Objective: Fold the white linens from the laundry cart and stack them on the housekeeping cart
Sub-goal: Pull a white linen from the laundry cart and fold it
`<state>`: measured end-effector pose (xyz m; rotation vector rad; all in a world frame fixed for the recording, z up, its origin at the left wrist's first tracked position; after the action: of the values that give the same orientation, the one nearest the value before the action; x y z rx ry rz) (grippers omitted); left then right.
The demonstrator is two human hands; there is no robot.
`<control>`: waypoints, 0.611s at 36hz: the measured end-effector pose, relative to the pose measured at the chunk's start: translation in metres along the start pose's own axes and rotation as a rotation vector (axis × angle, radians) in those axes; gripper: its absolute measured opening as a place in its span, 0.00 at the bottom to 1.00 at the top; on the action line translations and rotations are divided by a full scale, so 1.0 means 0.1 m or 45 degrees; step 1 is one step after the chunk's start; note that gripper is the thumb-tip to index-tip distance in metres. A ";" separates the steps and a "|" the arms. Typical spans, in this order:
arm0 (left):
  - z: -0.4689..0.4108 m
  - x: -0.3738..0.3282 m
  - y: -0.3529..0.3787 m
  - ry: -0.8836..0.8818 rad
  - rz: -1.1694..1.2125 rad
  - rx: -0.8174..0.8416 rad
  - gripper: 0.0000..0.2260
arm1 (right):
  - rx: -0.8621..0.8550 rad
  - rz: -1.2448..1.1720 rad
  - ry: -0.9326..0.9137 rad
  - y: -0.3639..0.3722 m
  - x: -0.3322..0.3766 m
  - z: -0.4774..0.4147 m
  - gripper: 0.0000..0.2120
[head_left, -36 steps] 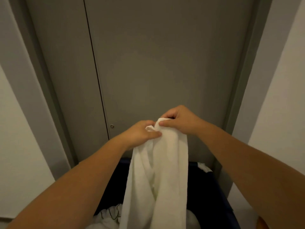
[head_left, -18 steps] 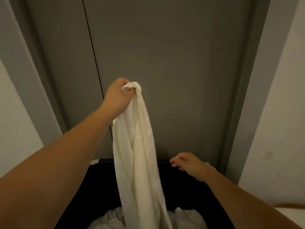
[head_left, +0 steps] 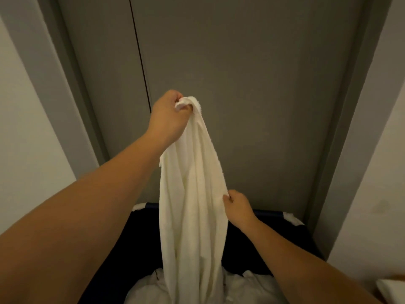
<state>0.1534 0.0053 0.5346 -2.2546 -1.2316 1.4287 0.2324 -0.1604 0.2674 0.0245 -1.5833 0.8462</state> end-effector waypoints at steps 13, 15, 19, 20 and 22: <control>0.35 1.06 0.74 -0.271 -0.046 0.475 0.09 | -0.142 0.391 -0.362 -0.99 0.85 0.13 0.16; 0.47 0.96 1.03 -0.229 0.094 0.635 0.14 | -0.120 0.490 -0.384 -1.00 1.00 0.13 0.17; 0.70 0.72 1.51 -0.185 0.398 0.950 0.15 | -0.060 0.584 -0.387 -0.99 1.11 0.18 0.14; 0.73 0.70 1.60 -0.188 0.452 0.980 0.13 | -0.053 0.594 -0.397 -0.98 1.11 0.20 0.14; 0.73 0.68 1.72 -0.210 0.466 0.970 0.08 | -0.052 0.623 -0.393 -0.99 1.09 0.23 0.15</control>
<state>0.1984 -0.0725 0.3567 -1.8790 -0.1982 1.8261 0.2350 -0.1960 0.4117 -0.2844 -1.9339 1.2323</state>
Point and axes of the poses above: each hand's wrist, its own z-axis away from the middle knuckle, its own y-axis out of the palm, x = y × z, the point moved 8 cm from there along -z, towards the middle knuckle, and after that the axes turned 14 degrees about x, right-handed, at the moved point
